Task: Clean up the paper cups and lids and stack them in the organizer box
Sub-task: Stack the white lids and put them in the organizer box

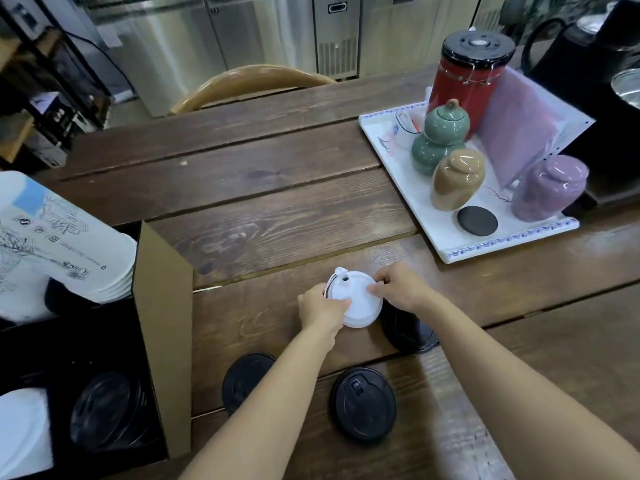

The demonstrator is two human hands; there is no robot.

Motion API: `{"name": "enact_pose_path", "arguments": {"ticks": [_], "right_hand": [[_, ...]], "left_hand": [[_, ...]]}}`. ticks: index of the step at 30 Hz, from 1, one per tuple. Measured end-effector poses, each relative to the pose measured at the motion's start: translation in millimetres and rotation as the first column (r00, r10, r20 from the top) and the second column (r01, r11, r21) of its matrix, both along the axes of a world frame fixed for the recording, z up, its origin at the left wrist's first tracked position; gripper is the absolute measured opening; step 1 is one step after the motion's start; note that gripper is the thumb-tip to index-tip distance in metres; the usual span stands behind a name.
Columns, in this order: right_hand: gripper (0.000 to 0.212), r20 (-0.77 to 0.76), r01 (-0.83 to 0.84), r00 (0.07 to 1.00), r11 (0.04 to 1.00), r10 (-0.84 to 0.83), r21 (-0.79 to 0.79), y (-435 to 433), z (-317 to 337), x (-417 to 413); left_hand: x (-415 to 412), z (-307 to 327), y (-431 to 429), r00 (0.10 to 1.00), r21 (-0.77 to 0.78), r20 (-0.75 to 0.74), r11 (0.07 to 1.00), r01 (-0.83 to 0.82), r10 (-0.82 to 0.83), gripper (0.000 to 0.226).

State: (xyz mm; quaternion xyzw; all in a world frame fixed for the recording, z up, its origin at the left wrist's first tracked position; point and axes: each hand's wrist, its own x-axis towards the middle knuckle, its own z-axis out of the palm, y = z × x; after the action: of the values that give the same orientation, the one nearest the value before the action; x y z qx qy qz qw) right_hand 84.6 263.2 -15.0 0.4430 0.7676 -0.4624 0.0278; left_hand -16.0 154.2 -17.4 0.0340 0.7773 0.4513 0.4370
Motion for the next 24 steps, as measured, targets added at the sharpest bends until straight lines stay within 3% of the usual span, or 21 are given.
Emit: {"name": "enact_pose_path", "arguments": {"ticks": [3, 6, 9, 18, 24], "right_hand": [[0.009, -0.056, 0.028, 0.998, 0.999, -0.030, -0.025, -2.1, -2.9, -1.9], [0.013, -0.151, 0.044, 0.987, 0.998, -0.051, -0.049, -4.6, 2.5, -5.3], [0.012, -0.244, 0.045, 0.968, 0.998, -0.057, -0.052, -3.4, 10.7, -9.1], [0.018, -0.523, -0.011, 0.849, 0.986, -0.077, -0.164, -41.9, 68.2, -45.3], [0.014, -0.600, -0.106, 0.800, 0.987, 0.013, -0.120, -102.5, 110.3, -74.7]], "left_hand": [[1.9, 5.5, -1.0, 0.995, 0.013, 0.082, 0.998, -0.057, 0.056, 0.029], [-1.5, 16.4, -4.2, 0.969, 0.075, 0.202, 0.984, -0.161, 0.143, 0.035], [-6.7, 30.6, -14.1, 0.963, 0.148, 0.223, 0.971, -0.186, 0.151, 0.039], [-34.8, 92.3, -80.2, 0.963, 0.338, 0.016, 0.905, -0.259, 0.269, 0.028], [-58.2, 127.6, -147.1, 0.937, 0.426, -0.125, 0.871, -0.246, 0.326, 0.024]]}}
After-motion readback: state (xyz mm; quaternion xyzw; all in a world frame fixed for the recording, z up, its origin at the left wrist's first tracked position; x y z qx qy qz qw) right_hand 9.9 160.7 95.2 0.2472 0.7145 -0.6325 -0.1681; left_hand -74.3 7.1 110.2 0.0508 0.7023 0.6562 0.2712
